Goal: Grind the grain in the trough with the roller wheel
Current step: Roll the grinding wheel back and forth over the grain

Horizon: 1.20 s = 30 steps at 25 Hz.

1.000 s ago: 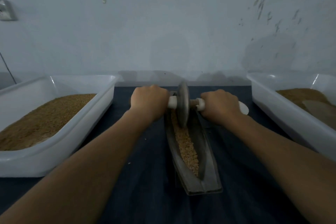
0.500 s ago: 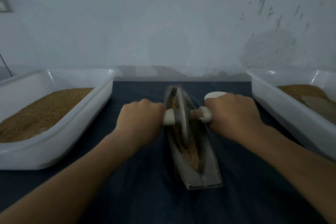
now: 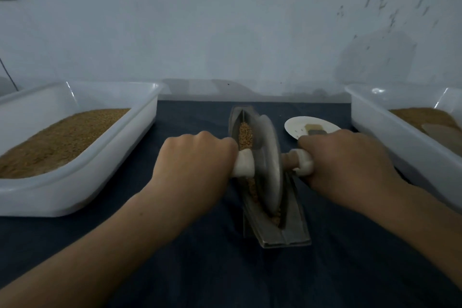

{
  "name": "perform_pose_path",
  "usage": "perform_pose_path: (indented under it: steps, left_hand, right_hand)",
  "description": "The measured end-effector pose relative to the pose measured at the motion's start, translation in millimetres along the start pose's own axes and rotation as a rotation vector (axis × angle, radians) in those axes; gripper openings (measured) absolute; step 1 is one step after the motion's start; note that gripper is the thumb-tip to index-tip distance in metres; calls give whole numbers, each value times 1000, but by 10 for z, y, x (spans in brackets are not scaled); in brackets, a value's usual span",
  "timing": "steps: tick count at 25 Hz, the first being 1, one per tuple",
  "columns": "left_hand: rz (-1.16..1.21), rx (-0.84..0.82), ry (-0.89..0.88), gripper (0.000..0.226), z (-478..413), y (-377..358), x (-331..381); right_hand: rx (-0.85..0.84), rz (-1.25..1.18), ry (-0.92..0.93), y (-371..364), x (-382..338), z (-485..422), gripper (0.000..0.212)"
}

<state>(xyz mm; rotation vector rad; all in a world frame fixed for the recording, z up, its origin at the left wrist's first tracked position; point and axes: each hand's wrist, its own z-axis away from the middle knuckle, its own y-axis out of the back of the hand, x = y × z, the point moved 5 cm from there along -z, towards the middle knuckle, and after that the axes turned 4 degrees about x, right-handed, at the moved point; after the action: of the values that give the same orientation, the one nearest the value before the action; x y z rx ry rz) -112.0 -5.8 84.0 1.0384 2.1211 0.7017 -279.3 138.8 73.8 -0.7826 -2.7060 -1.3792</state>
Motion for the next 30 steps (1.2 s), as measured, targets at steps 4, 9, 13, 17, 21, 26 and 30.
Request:
perform_pose_path:
  steps: [4, 9, 13, 17, 21, 26, 30]
  left_hand:
    - [-43, -154, 123, 15, -263, -420, -97]
    - [17, -280, 237, 7, -489, -582, -246]
    - [-2, -193, 148, 28, -35, -276, -65]
    - [-73, -126, 68, 64, 72, -31, 9]
    - [-42, -188, 141, 12, -324, -461, -149]
    - [6, -264, 164, 7, -487, -594, -279]
    - [29, -212, 87, 28, -17, -316, -242]
  right_hand:
    - [-50, 83, -61, -268, -26, -366, 32]
    - [-213, 11, -86, -475, -28, -857, 26]
    - [-108, 81, 27, -225, -23, -355, 40]
    - [66, 99, 80, 45, -59, -160, 55]
    - [-78, 64, -39, -386, -13, -503, 32]
    - [-169, 0, -60, -539, 36, -798, 27]
    - [6, 74, 73, -212, 7, -306, 45]
